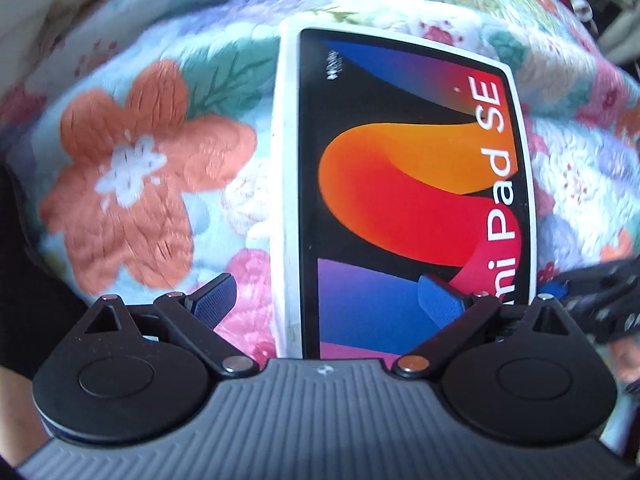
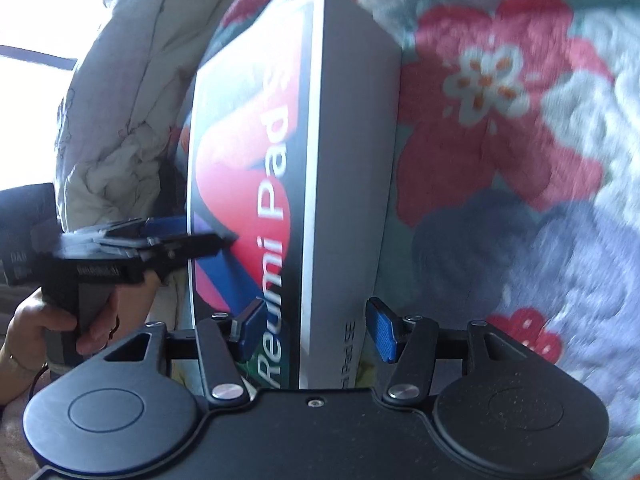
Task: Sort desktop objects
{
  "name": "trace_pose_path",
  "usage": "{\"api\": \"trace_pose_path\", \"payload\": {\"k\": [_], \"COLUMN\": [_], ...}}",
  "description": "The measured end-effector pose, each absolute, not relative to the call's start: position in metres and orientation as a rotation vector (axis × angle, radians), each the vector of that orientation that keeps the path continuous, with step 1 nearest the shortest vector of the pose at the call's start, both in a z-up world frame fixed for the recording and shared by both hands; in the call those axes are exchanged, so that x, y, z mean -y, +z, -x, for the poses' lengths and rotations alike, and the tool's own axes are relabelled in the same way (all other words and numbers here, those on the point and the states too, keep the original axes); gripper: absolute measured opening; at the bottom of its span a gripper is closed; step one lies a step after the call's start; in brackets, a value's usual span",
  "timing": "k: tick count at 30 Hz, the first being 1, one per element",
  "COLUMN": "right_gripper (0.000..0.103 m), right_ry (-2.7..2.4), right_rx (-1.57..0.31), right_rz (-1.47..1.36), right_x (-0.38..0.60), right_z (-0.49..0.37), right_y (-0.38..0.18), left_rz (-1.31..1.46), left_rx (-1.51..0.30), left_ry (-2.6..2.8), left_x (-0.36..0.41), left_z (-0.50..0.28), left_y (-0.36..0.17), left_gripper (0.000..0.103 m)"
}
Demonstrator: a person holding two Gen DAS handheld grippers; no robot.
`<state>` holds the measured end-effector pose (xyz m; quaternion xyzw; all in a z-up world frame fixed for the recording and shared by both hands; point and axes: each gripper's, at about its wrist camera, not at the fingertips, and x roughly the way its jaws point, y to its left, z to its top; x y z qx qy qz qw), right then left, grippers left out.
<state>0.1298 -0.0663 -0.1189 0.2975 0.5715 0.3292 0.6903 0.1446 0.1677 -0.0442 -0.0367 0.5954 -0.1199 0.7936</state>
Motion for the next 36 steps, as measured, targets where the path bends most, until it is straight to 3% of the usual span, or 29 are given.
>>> {"api": "trace_pose_path", "payload": {"k": [3, 5, 13, 22, 33, 36], "right_gripper": [0.075, 0.078, 0.076, 0.077, 0.072, 0.063], "right_ry": [0.748, 0.756, 0.727, 0.594, 0.62, 0.645], "right_rx": [-1.302, -1.318, -1.335, -1.36, -1.449, -1.417], "right_rz": [-0.674, -0.68, -0.712, -0.717, -0.698, -0.685], "right_x": [0.06, 0.056, 0.065, 0.135, 0.16, 0.163], "right_z": [-0.131, -0.132, -0.129, -0.091, -0.065, -0.06], "right_y": [-0.128, -0.135, -0.135, -0.123, -0.137, -0.134], "left_rz": [0.214, 0.306, 0.224, 0.104, -0.055, -0.077], "left_rx": [-1.284, -1.322, -1.351, -1.382, -1.398, -1.401], "left_ry": [-0.285, -0.307, -0.351, -0.467, -0.507, -0.528], "left_x": [-0.179, -0.178, -0.145, -0.053, -0.001, -0.001], "left_z": [-0.142, -0.143, -0.147, -0.14, -0.126, -0.118], "left_y": [-0.061, -0.071, -0.065, -0.062, -0.066, -0.063], "left_gripper": [0.103, 0.103, 0.103, 0.102, 0.103, 0.1]}}
